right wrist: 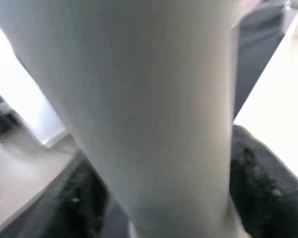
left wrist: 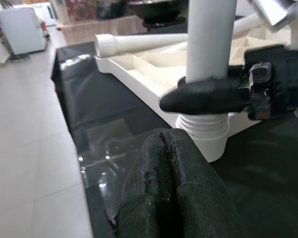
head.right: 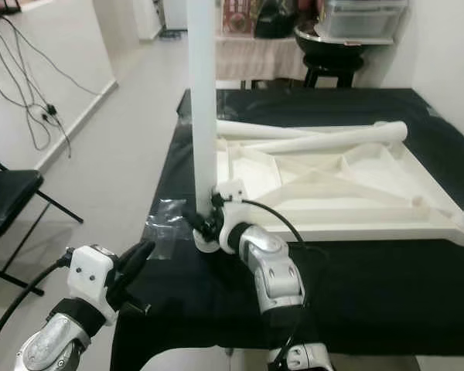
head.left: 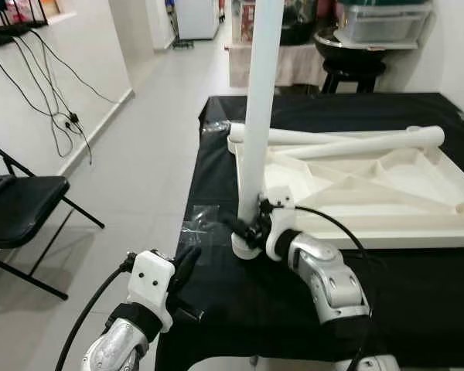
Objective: Building children table
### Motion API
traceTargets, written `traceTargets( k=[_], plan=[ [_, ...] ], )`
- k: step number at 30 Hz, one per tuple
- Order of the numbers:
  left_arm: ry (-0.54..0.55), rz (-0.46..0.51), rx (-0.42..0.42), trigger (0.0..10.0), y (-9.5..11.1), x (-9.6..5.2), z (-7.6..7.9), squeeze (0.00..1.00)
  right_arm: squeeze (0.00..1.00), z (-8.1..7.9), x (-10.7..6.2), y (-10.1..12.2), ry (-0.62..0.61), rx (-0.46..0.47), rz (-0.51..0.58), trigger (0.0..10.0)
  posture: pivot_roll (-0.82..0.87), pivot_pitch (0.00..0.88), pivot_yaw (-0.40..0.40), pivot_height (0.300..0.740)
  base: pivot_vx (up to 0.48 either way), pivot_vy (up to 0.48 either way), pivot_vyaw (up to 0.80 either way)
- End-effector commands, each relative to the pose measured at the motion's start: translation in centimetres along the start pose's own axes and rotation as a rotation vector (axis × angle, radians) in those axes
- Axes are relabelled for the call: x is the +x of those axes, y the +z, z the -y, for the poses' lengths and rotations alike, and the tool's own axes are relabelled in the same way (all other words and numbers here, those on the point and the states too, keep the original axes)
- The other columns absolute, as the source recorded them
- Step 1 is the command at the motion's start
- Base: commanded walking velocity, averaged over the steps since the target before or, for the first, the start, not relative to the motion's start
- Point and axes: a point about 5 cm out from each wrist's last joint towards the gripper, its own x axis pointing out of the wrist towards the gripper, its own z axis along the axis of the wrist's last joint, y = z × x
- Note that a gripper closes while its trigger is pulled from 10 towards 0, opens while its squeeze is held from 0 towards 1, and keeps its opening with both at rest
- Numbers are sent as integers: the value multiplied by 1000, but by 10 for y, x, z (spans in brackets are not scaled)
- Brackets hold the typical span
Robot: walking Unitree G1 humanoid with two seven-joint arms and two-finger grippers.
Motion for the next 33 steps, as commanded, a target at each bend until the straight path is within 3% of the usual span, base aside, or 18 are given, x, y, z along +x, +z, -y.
traceTargets(
  k=[1,3,4,5,8,15,16,17,18,29,32,33],
  plan=[
    [1,-24,2,10000,-4,0,-1,0,1000,-9,2,13,167,-4,70,10000,60,92,16,740,0,0,0],
    [0,-23,0,10000,-4,0,-1,0,1000,-9,2,15,232,-13,80,10000,60,92,16,740,0,0,0],
    [0,-23,-1,10000,-4,1,-1,0,871,-8,1,18,299,-41,78,10000,61,93,14,740,0,0,0],
    [-1,-22,-2,10000,-4,1,-1,0,0,-5,1,20,353,-78,64,10000,59,93,15,740,0,0,0],
    [-1,-20,-7,10000,-4,1,0,0,0,1,4,25,468,-164,31,10000,60,90,12,740,0,0,0],
    [-2,-19,-10,10000,-4,1,1,0,0,8,15,41,622,-166,6,10000,69,87,9,740,0,0,0],
    [-2,-19,-10,10000,-4,1,1,0,0,9,16,42,638,-153,9,1255,72,87,7,740,0,0,0],
    [-2,-19,-10,10000,-4,1,1,0,0,9,16,42,638,-153,9,1255,72,87,7,740,0,0,0],
    [-2,-19,-10,10000,-4,1,1,0,0,10,17,43,651,-141,9,0,73,87,7,740,0,0,0],
    [-2,-17,-14,10000,-4,1,3,0,0,22,7,35,623,-120,24,0,53,100,1,740,0,0,0],
    [-2,-17,-16,10000,-4,0,3,0,0,21,4,24,515,-90,34,0,53,103,-8,740,0,0,0],
    [-2,-18,-15,10000,-4,-1,2,0,0,15,7,13,320,-53,59,0,52,106,-10,740,0,0,0]
  ],
)
